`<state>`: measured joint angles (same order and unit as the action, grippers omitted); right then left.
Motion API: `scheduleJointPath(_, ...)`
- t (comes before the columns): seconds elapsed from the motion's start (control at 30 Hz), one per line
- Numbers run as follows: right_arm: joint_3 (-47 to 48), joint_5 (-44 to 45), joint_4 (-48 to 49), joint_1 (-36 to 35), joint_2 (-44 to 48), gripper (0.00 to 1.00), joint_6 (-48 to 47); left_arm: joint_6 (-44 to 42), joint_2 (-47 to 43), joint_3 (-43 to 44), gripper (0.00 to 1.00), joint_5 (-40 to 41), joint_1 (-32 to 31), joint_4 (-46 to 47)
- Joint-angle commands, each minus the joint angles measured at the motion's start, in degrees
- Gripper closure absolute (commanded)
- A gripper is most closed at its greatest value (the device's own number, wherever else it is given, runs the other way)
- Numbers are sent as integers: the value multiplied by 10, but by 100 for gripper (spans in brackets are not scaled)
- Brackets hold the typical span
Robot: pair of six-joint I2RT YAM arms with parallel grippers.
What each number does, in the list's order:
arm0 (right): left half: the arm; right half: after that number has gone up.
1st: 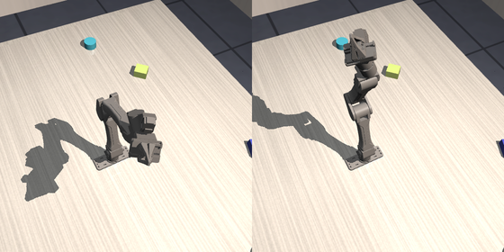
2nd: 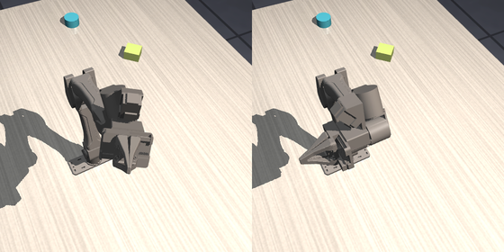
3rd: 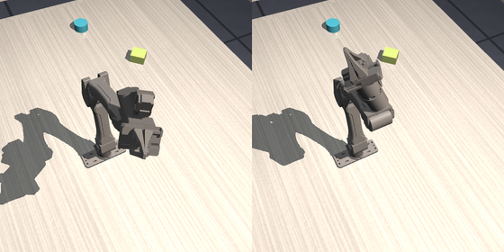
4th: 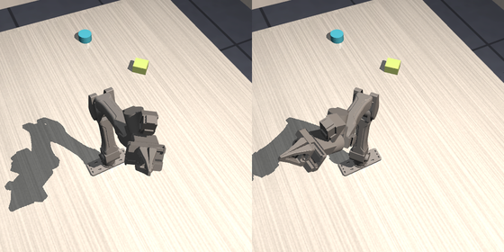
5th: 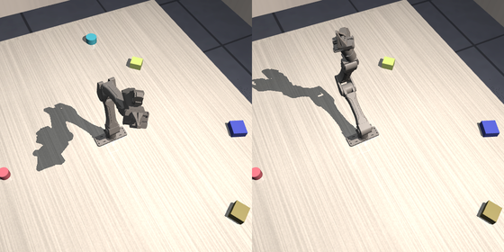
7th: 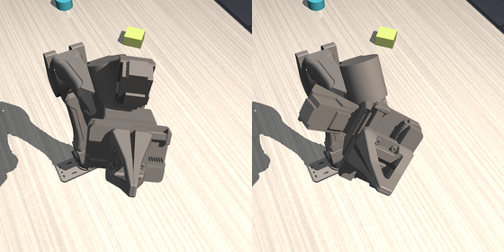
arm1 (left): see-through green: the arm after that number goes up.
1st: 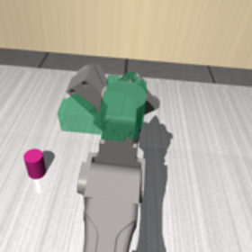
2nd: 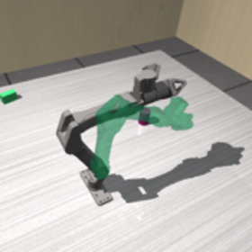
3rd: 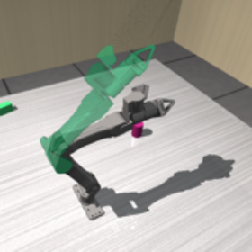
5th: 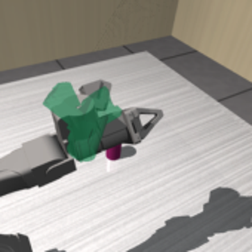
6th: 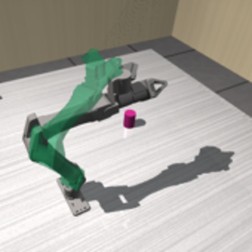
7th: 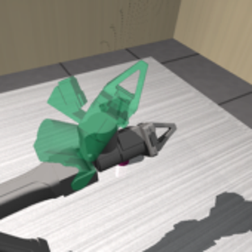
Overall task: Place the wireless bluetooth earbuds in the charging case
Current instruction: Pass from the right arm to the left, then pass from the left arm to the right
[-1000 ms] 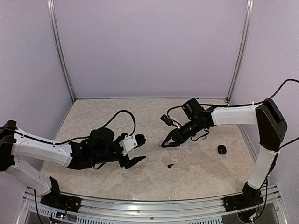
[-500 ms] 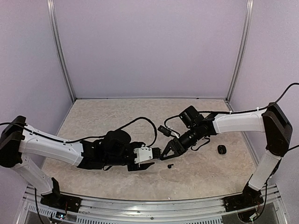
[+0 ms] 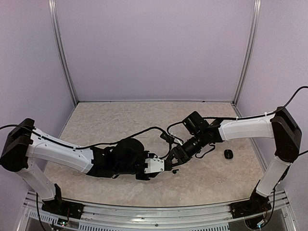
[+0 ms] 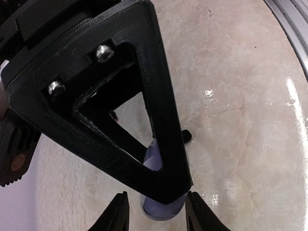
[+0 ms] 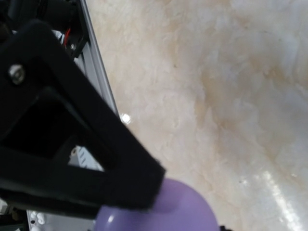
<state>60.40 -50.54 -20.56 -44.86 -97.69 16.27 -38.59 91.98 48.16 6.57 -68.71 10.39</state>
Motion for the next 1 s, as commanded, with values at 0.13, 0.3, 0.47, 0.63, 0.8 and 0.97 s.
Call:
scheduleJointPath(0.13,-4,-17,19,-15,5,65,9,-17,13,16,71,21,-8,1)
scheduleJointPath(0.3,-4,-18,19,-15,7,63,9,-11,8,13,83,11,-9,10)
scheduleJointPath(0.47,4,-1,19,-14,39,36,-19,13,-20,-14,90,-9,-9,56)
scheduleJointPath(0.63,-6,59,71,-12,125,18,-57,65,-82,-57,91,-69,6,112)
scheduleJointPath(0.8,-56,84,198,-13,215,7,-60,116,-138,-88,92,-129,27,159)
scheduleJointPath(0.97,-77,106,249,-14,278,1,-96,184,-188,-126,92,-197,53,244)
